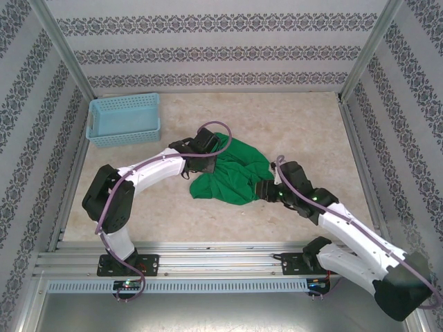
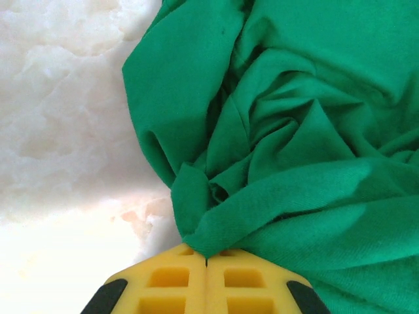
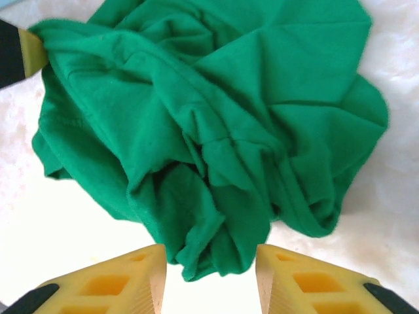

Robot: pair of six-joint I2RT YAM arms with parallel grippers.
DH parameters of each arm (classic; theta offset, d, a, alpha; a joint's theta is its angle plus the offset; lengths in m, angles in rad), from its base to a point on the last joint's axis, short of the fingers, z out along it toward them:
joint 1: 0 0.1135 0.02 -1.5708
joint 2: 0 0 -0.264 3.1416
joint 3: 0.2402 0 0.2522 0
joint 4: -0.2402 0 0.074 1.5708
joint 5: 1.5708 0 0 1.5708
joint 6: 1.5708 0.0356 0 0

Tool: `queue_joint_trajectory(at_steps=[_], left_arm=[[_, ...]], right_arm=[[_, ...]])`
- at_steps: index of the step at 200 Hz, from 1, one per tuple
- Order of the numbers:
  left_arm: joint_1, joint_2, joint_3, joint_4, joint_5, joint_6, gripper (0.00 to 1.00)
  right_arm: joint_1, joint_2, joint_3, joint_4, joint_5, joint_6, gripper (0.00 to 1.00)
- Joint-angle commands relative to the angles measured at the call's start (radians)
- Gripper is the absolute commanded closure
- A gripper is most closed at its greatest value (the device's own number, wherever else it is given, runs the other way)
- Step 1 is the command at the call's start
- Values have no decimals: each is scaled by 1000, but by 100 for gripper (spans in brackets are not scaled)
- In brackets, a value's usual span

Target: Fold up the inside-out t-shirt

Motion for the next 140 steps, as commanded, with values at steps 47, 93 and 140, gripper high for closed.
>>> queue_joint_trajectory(at_steps=[47,93,140], left_arm=[[-18,-38,-16,29,13,19,100],[-18,-34,-15,30,9,20,100],[-18,-34,-17,38,3,20,100]], right_arm=[[89,218,134,48,33,-43,61],[206,351,175,60,59,-47,67],[291,300,143,57,55,-17,80]])
